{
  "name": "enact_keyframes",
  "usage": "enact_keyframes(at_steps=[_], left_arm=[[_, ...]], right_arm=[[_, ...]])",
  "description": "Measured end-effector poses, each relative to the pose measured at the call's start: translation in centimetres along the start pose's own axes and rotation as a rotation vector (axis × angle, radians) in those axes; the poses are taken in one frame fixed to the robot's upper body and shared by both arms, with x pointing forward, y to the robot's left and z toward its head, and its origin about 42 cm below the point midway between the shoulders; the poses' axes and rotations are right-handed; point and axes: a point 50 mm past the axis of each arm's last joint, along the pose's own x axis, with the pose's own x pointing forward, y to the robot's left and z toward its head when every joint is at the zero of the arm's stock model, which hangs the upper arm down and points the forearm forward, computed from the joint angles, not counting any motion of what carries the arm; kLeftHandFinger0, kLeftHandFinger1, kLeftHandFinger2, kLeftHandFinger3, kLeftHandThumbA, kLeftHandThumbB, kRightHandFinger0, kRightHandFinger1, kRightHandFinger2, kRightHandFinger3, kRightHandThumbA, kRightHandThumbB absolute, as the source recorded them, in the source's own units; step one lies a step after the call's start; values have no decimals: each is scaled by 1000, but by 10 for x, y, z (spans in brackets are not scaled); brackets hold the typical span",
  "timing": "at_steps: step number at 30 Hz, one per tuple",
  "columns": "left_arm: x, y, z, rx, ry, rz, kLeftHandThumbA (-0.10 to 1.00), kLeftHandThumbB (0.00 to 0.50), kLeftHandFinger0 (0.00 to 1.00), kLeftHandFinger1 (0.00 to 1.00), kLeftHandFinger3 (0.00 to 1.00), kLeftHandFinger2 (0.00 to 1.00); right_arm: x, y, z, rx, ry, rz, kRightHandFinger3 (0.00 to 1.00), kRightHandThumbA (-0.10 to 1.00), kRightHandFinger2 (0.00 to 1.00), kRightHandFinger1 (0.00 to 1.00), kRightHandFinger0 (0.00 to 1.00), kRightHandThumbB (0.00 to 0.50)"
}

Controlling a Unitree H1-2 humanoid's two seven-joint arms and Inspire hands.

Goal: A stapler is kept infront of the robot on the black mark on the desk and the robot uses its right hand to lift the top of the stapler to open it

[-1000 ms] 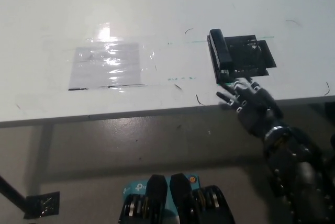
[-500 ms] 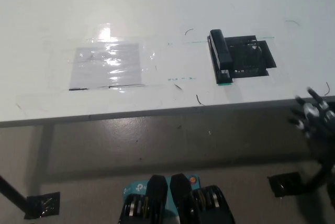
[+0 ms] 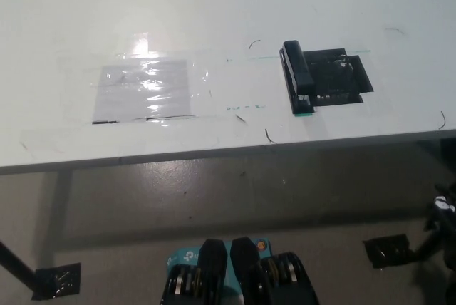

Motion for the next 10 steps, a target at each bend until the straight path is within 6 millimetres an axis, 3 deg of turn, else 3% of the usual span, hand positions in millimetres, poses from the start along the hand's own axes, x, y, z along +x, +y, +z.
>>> enact_keyframes(at_steps=[3,6,10], left_arm=[[2,-1,0,-5,0,0,271,158,595,589,874,722],[4,-2,2,-8,-4,-3,298,191,614,610,879,734],[6,-4,3,-12,-10,-7,300,172,618,623,893,749]], right_arm=[[2,3,-6,-52,-31,-5,525,402,258,141,102,49],[3,7,-4,-88,-77,5,537,428,252,132,81,35],[5,15,4,-134,-147,26,535,412,246,122,71,29]])
